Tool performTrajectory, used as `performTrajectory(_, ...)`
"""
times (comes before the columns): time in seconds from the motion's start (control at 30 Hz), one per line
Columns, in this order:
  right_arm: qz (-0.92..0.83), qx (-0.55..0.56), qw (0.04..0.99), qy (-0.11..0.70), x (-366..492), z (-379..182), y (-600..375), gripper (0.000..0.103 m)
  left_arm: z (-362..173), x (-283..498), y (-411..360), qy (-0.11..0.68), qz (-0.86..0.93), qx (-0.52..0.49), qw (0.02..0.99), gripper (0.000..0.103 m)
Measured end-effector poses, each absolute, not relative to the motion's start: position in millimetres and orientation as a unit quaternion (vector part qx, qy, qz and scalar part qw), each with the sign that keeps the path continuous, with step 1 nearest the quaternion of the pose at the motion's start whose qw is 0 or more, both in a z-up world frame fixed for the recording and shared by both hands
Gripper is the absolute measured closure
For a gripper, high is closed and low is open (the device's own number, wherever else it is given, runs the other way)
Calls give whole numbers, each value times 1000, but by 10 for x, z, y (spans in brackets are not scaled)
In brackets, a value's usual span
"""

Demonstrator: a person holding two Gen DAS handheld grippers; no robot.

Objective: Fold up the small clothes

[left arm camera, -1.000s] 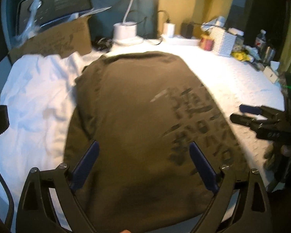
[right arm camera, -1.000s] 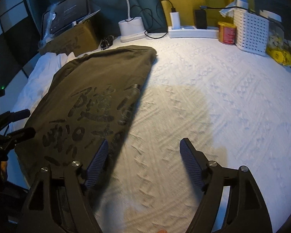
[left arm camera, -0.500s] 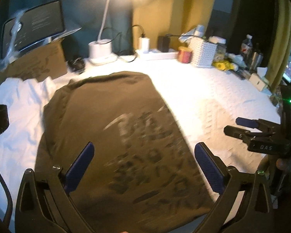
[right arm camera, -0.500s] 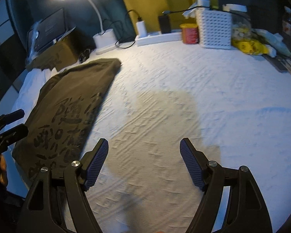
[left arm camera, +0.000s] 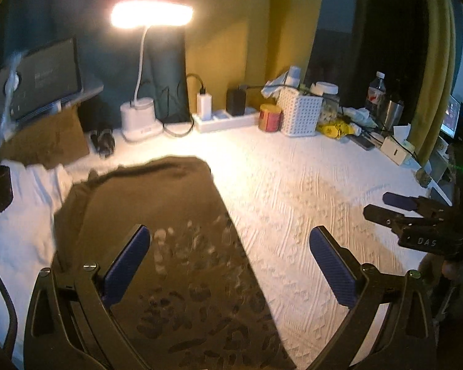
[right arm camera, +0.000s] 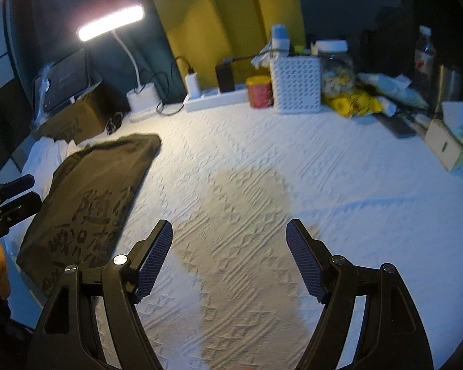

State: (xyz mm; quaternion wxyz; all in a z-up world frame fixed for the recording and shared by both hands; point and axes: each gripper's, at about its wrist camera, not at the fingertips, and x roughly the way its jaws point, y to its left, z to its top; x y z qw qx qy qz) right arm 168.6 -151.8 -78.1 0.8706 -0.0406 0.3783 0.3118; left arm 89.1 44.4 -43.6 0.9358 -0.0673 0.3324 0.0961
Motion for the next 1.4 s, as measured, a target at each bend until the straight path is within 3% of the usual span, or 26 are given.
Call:
performTrajectory(0.67,304,-60,915,259,1361,298,-1636,24,377,651,292,210,118,5,971,1)
performTrajectory(1.4,287,-73,943,153,540,1051,-1610,24,916,-97,316,98,121,-4,988,1)
